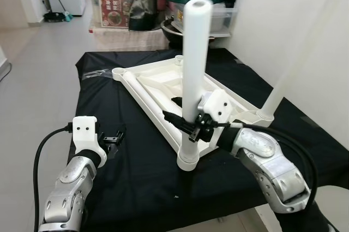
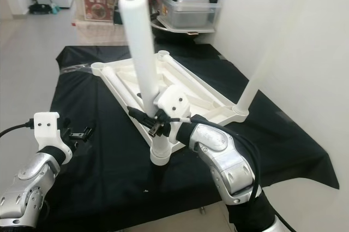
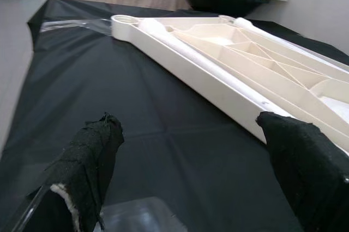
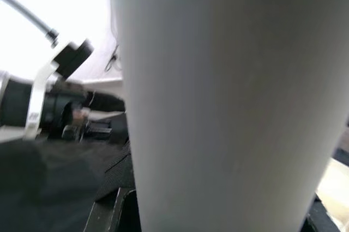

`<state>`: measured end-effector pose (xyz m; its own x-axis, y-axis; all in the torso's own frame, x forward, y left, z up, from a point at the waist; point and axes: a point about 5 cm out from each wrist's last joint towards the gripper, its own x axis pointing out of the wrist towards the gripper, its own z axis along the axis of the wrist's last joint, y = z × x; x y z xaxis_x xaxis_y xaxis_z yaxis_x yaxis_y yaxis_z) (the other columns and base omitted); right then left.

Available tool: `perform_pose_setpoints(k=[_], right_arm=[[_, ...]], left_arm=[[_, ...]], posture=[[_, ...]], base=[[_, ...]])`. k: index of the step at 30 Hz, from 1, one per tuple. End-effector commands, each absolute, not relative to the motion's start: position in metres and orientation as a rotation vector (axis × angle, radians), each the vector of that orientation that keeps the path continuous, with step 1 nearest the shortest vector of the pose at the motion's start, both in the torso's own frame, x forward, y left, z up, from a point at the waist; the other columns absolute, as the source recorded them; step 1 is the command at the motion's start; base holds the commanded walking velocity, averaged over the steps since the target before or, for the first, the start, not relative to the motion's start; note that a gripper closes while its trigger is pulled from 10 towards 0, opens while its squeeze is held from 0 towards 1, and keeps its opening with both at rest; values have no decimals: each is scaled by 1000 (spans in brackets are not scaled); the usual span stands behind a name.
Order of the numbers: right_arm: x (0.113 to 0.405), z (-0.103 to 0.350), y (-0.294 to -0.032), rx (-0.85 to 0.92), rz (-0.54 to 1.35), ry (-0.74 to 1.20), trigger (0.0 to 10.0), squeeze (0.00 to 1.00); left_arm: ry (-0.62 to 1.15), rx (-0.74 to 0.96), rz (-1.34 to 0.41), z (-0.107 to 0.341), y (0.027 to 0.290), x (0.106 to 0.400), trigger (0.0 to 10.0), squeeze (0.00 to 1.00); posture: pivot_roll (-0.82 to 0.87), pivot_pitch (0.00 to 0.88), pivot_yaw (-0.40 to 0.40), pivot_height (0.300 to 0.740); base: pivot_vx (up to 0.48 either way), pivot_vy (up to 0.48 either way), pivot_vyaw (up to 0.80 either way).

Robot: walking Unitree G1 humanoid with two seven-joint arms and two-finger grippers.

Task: Building children table

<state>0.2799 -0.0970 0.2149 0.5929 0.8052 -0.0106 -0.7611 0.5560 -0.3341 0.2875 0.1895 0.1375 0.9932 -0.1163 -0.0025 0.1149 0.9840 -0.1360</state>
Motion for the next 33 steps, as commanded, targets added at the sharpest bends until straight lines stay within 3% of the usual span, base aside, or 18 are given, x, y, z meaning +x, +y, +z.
perform_pose_setpoints(k=[1,8,17,19,30,33], right_arm=[[285,174,-110,-345,896,71,10000,0],[278,172,-105,-407,985,60,10000,0],[281,171,-96,-154,991,102,10000,0],[280,170,-94,-17,984,131,10000,0],[277,166,-90,9,972,145,10000,0],[275,167,-86,112,995,189,10000,0]], left_arm=[[32,-130,-111,133,189,287,10000,0],[37,-135,-114,131,187,287,10000,0],[42,-151,-108,130,187,286,10000,0],[45,-155,-103,129,188,285,10000,0],[46,-155,-103,129,187,286,10000,0],[47,-157,-103,128,186,286,10000,0]], posture=[[55,0,-99,740],[52,0,-100,740],[59,0,-109,740],[60,0,-109,740],[56,0,-108,740],[54,0,-108,740]], base=[[0,0,0],[0,0,0],[0,0,0],[0,0,0],[0,0,0],[0,0,0]])
